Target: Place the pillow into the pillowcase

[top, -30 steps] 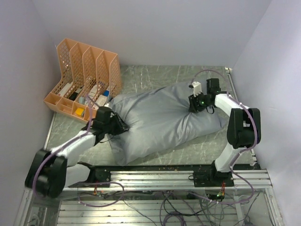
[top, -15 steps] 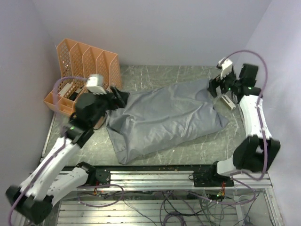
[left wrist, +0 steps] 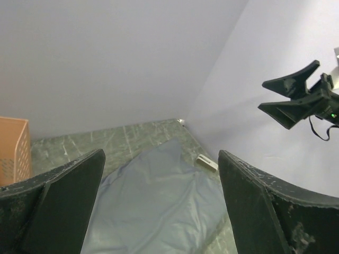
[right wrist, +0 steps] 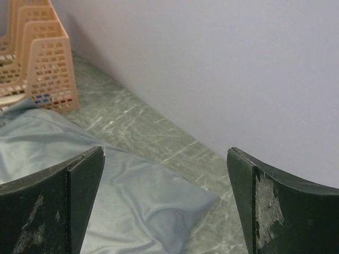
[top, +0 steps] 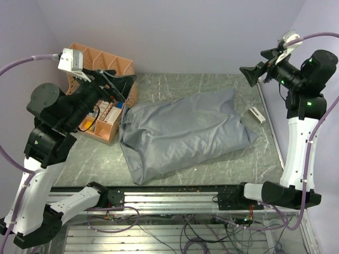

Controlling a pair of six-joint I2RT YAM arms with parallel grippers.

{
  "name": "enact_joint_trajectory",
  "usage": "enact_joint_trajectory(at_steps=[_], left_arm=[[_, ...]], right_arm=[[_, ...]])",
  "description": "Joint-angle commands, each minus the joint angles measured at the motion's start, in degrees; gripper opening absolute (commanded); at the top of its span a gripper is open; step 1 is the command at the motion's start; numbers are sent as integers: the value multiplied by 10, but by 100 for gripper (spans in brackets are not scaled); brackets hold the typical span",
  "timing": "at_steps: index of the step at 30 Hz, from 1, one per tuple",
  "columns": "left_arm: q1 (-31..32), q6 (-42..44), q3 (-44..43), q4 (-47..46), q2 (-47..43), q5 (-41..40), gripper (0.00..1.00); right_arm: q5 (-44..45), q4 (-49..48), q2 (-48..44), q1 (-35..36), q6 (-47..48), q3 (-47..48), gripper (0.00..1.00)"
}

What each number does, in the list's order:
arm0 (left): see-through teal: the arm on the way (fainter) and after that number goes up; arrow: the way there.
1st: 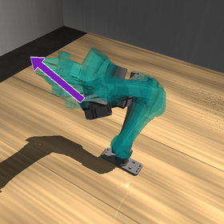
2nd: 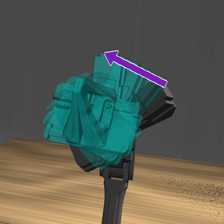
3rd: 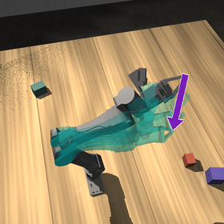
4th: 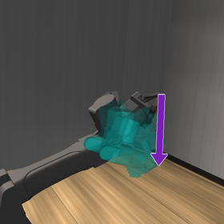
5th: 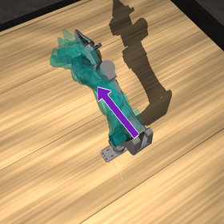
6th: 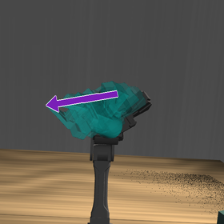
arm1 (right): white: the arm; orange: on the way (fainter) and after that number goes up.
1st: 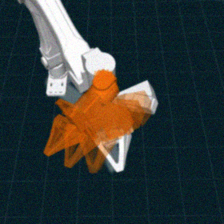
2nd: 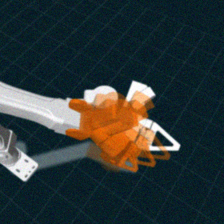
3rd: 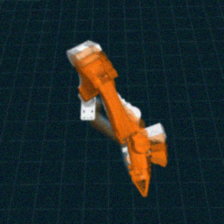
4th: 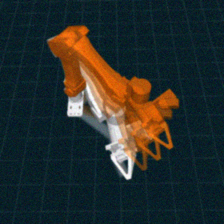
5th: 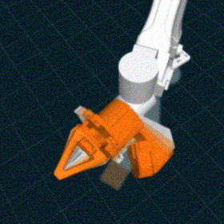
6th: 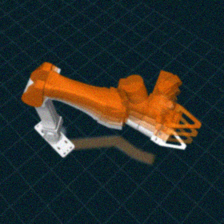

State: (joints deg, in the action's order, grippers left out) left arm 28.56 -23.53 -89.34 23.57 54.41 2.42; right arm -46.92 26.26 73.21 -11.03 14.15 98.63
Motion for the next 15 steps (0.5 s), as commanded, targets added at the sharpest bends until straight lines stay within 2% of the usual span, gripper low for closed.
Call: enact_joint_trajectory(at_steps=[1,8,15], left_arm=[[-1,16,-67,64,9,67,99],[-1,20,-98,67,16,87,99],[-1,31,-74,60,8,65,99]], right_arm=[[4,34,0,-1,-82,61,100],[80,64,1,-1,-147,128,100],[55,80,1,-2,-121,139,100]])
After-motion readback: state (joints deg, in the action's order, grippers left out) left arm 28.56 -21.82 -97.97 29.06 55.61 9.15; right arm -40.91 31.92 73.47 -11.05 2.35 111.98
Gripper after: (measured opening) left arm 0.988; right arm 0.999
